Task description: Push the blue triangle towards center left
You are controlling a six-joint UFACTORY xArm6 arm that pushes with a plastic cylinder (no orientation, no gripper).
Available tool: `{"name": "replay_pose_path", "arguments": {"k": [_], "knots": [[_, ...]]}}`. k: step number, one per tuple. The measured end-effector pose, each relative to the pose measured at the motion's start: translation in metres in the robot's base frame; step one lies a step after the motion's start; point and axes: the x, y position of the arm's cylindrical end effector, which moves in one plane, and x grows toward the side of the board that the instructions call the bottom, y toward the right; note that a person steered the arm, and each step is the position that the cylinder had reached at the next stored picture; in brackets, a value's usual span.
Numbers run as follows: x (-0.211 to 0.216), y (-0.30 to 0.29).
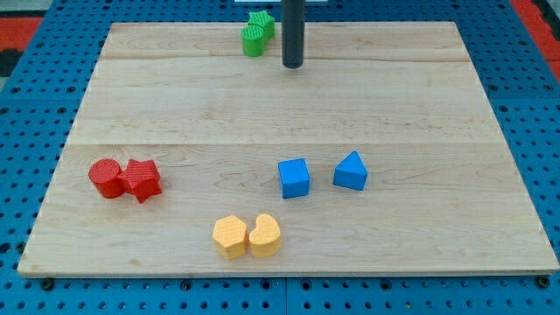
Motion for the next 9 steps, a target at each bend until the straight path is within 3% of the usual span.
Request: {"name": "replay_pose_path", "arguments": {"k": [1, 2, 3, 4, 6, 7, 8, 9], "knots": [[0.024, 0.072], [0.103, 0.117], [0.193, 0.12], [0.227, 0.102], [0.167, -0.015], [0.164, -0.019], [0.189, 0.007], [0.174, -0.044]]}}
